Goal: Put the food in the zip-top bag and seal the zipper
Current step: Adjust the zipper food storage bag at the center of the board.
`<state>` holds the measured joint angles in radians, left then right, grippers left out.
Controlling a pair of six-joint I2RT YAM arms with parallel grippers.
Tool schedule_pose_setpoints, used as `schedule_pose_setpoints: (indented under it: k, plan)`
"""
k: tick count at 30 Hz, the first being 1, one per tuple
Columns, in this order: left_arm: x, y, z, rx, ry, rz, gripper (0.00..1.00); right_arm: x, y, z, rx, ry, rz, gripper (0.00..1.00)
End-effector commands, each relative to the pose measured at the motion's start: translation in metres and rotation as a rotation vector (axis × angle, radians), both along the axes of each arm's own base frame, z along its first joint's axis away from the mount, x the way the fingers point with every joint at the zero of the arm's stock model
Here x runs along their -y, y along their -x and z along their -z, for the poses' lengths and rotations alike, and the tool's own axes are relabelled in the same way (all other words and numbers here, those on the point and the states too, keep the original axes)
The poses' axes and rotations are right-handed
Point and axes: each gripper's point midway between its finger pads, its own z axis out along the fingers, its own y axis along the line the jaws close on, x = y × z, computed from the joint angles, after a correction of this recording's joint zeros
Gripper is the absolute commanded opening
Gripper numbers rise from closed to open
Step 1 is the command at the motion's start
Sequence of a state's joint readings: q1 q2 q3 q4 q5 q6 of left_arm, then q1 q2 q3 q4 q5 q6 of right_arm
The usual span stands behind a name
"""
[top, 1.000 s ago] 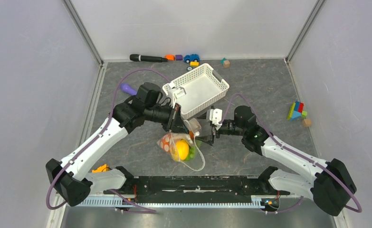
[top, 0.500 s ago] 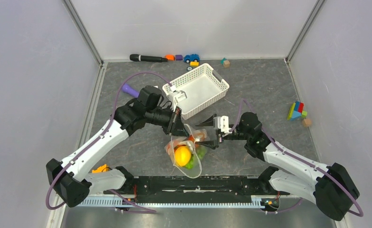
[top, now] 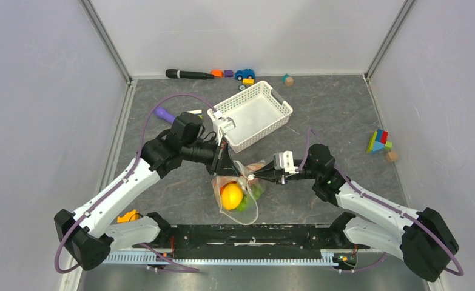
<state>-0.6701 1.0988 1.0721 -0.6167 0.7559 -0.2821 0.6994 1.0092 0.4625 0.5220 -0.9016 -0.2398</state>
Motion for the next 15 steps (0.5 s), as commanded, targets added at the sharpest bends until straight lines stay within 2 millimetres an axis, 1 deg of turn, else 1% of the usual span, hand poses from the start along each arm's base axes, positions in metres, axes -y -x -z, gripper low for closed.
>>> schedule_pose_setpoints:
  k: [1,5,6,7,9,12,13,14,15]
  plan:
    - [0.001,-0.009,-0.019,0.139,0.053,-0.013,0.09,-0.001,0.006,-0.008,0.033,-0.02,-0.041,0.0]
    - [-0.003,-0.023,-0.012,0.149,0.002,-0.099,0.12,0.001,0.004,-0.018,0.044,-0.045,-0.014,0.0]
    - [-0.004,-0.027,-0.011,0.154,-0.012,-0.122,0.14,0.002,0.0,-0.02,0.038,-0.045,0.011,0.0]
    - [-0.007,-0.032,-0.009,0.162,-0.028,-0.15,0.2,0.002,-0.006,-0.023,0.027,-0.046,0.053,0.0]
    - [-0.01,-0.038,-0.008,0.183,-0.044,-0.179,0.23,0.004,-0.023,-0.031,-0.006,-0.042,0.148,0.0]
    - [-0.011,-0.042,-0.016,0.218,-0.035,-0.197,0.42,0.012,-0.051,-0.032,-0.065,-0.014,0.306,0.0]
    - [-0.01,-0.042,-0.02,0.229,-0.025,-0.195,0.53,0.015,-0.058,-0.03,-0.081,-0.004,0.351,0.0]
    - [-0.01,-0.042,-0.025,0.241,-0.017,-0.19,0.7,0.018,-0.062,-0.028,-0.1,0.009,0.38,0.0]
    - [-0.012,-0.041,-0.03,0.258,-0.011,-0.189,0.97,0.021,-0.065,-0.027,-0.118,0.022,0.4,0.0]
